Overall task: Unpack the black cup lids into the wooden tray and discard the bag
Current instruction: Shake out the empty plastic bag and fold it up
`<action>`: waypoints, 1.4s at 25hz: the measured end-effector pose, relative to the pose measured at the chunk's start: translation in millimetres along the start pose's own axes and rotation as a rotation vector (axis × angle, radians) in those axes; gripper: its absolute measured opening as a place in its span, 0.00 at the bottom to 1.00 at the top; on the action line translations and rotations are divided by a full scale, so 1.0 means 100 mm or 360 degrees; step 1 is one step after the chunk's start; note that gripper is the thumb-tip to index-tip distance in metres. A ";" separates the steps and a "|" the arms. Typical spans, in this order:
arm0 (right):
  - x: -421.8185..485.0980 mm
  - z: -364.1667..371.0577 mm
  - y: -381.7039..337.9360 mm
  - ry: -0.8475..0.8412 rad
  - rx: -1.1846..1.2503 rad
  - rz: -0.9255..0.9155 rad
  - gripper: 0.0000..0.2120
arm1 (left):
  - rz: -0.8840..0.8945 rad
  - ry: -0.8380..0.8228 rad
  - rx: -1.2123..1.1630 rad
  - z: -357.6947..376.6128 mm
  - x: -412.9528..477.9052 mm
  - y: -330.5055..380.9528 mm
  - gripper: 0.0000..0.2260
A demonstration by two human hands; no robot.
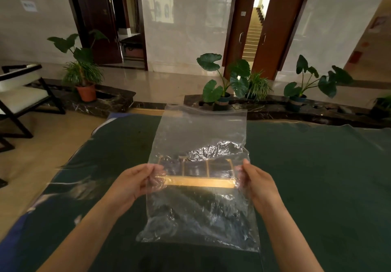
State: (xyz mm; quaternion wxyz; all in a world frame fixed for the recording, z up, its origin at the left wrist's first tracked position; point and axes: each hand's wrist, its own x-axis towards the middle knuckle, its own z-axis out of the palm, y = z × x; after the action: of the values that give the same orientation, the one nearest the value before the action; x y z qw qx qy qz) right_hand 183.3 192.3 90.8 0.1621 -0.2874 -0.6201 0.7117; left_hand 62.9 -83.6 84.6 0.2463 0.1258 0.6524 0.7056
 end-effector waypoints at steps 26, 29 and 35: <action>-0.17 0.00 -0.09 0.0375 -0.0151 -0.0934 0.21 | 0.1187 0.0727 0.0975 0.24 0.06 0.18 0.16; -0.07 0.05 -0.12 0.0448 -0.0286 -0.0853 0.20 | 0.1082 0.0652 0.0945 0.27 0.11 0.20 0.11; 0.06 -0.04 -0.08 0.0109 -0.0198 -0.0364 0.18 | 0.1002 0.0917 0.1175 0.21 0.25 0.20 0.11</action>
State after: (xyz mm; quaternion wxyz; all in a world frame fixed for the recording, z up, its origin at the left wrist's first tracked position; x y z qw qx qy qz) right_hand 180.3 200.1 96.9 0.2451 -0.2483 -0.6860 0.6385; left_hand 48.2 -53.0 103.5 -0.2246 0.1945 0.8279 0.4758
